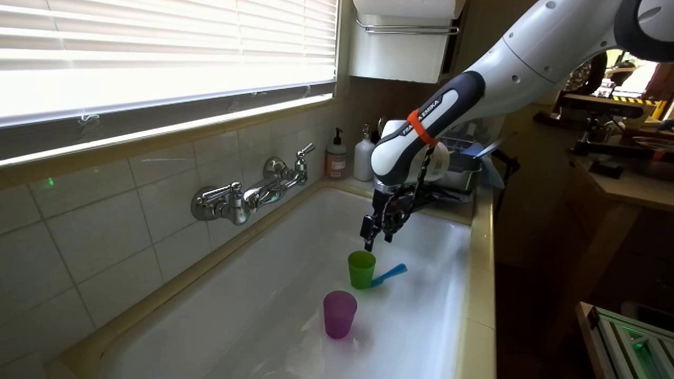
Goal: Push the faucet to the left then pour the liquid out of the green cup and place the cup on the dishrack.
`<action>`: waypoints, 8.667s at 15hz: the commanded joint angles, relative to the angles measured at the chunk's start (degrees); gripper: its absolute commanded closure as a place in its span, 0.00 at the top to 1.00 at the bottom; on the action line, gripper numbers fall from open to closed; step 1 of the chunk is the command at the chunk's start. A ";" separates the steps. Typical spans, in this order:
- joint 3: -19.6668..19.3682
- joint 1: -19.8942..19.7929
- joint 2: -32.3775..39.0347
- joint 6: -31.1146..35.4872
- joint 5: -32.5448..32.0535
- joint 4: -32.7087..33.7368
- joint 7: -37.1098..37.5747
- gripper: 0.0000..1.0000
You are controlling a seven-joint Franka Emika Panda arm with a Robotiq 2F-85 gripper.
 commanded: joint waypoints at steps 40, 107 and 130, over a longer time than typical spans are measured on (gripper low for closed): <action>3.44 -1.81 10.55 -5.75 -4.02 13.41 -4.52 0.00; -2.62 19.16 -4.71 -26.66 -93.12 6.74 27.99 0.01; 3.33 19.99 -11.08 -46.69 -108.87 0.39 34.50 0.01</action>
